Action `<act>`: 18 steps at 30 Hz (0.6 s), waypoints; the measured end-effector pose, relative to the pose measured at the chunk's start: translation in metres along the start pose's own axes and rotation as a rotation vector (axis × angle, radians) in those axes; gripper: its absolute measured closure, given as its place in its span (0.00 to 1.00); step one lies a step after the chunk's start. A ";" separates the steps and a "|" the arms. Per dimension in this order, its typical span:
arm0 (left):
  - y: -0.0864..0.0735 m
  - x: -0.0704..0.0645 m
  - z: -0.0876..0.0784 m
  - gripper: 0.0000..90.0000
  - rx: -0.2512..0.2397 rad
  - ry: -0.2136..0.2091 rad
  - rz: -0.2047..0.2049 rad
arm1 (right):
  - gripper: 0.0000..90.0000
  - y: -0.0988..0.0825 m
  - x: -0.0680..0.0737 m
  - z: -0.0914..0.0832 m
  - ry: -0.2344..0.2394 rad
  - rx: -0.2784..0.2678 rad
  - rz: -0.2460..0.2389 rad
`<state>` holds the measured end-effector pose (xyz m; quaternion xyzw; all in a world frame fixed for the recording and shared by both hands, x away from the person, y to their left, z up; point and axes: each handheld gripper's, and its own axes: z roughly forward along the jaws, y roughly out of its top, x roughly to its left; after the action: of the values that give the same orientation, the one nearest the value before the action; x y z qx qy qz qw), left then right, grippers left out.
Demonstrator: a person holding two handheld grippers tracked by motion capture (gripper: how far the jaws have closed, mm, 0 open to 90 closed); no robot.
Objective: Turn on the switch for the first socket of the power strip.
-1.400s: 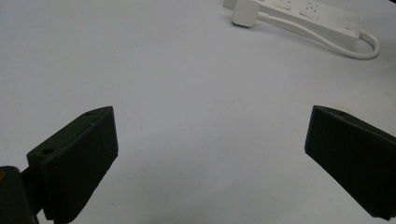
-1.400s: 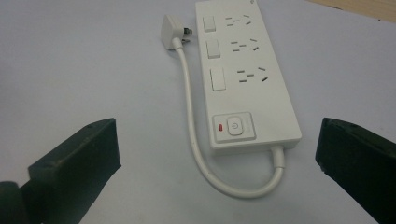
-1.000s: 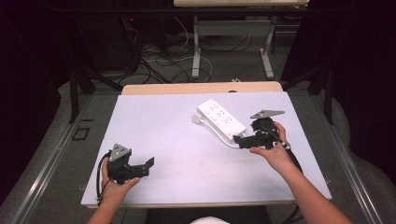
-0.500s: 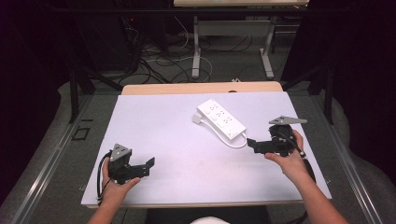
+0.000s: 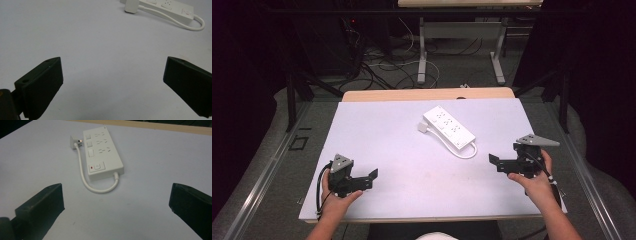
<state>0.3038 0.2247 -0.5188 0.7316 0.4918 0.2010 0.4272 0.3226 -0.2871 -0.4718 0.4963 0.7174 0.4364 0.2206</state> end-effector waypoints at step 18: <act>0.000 -0.001 0.001 0.03 0.014 -0.002 0.006 | 0.00 -0.037 -0.016 -0.006 -0.061 -0.019 0.051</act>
<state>0.3042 0.2229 -0.5189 0.7362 0.4907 0.1981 0.4218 0.3053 -0.3091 -0.5016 0.5253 0.6931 0.4336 0.2358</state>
